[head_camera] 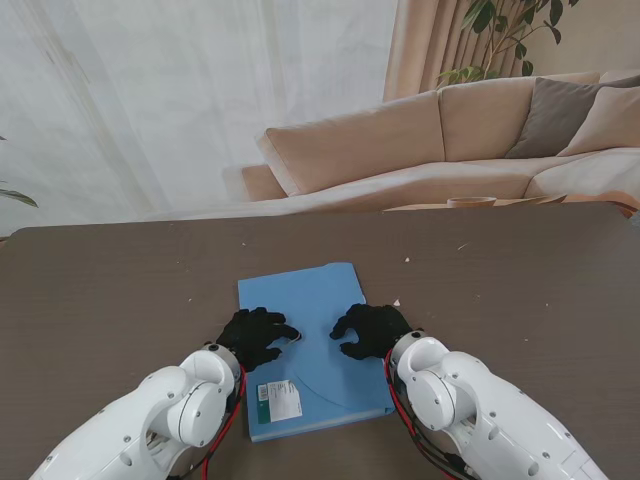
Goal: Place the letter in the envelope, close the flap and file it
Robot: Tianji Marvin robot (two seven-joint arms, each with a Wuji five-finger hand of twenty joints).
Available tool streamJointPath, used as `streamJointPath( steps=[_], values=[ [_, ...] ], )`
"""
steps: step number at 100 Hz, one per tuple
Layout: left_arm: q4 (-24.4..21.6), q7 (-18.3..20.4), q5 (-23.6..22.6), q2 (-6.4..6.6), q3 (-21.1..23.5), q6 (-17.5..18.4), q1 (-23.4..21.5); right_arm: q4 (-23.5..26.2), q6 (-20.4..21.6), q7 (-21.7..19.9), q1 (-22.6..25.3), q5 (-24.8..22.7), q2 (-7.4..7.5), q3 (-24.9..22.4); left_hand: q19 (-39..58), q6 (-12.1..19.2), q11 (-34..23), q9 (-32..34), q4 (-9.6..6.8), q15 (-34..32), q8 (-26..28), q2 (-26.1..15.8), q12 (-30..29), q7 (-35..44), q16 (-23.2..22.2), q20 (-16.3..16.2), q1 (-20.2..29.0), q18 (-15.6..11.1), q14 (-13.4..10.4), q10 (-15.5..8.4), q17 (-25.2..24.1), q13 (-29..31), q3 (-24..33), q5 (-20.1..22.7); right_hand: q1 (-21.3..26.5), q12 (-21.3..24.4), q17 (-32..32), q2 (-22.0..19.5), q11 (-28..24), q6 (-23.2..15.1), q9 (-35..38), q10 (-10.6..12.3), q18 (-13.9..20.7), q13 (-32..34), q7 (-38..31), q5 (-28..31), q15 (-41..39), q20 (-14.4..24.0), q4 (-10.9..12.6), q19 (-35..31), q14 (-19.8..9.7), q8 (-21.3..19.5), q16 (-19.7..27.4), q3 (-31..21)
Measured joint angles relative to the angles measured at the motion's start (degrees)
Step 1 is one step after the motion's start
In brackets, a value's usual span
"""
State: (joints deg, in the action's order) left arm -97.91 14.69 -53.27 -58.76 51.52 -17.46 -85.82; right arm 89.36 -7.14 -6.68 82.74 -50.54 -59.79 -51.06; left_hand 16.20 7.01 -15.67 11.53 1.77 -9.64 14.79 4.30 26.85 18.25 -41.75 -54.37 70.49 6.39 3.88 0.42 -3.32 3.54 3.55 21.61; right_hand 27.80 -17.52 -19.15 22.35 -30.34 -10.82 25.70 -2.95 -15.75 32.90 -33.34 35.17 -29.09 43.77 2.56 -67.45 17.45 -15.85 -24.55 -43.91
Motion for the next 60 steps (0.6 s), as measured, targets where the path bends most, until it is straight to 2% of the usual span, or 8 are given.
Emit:
streamJointPath(
  steps=[21,34,60],
  values=[
    [0.1,1.9,-1.3,0.08,-2.2,-2.0,2.0,-0.1,0.1,0.2,0.0,0.2,-0.02,-0.1,0.0,-1.0,0.0,0.0,0.0,-0.1,-0.1,0.0,0.0,0.0,0.0,0.0,0.0,0.0,0.0,0.0,0.0,0.0,0.0,0.1,0.0,0.0,0.0,0.0,0.0,0.0,0.0,0.0,0.0,0.0,-0.1,0.0,0.0,0.0,0.0,0.0,0.0,0.1,0.0,0.0],
    [0.5,2.5,-2.0,0.13,-3.8,-3.0,3.7,-0.1,0.2,0.2,0.1,0.3,-0.04,-0.1,0.0,-1.5,0.0,0.0,0.0,-0.1,0.0,0.0,0.0,0.1,0.0,0.0,0.0,0.0,0.0,0.0,0.0,0.0,0.0,1.7,0.0,0.0,0.0,0.0,0.6,0.0,0.5,0.0,0.0,0.0,-0.2,0.0,0.0,0.0,0.0,0.0,0.0,0.1,0.0,0.0],
    [0.8,3.9,-4.1,0.2,-6.1,-4.2,6.1,-0.2,0.5,0.5,0.1,0.6,-0.06,-0.2,0.0,-1.8,1.3,0.0,0.0,0.0,3.6,0.0,0.7,0.8,0.0,0.0,-2.5,0.0,0.0,0.0,0.0,0.0,-1.1,4.6,0.0,-0.1,0.0,0.1,0.6,0.0,0.6,0.2,0.0,0.0,-0.7,0.3,0.0,0.0,0.0,0.0,0.0,0.7,0.0,0.0]
  ],
)
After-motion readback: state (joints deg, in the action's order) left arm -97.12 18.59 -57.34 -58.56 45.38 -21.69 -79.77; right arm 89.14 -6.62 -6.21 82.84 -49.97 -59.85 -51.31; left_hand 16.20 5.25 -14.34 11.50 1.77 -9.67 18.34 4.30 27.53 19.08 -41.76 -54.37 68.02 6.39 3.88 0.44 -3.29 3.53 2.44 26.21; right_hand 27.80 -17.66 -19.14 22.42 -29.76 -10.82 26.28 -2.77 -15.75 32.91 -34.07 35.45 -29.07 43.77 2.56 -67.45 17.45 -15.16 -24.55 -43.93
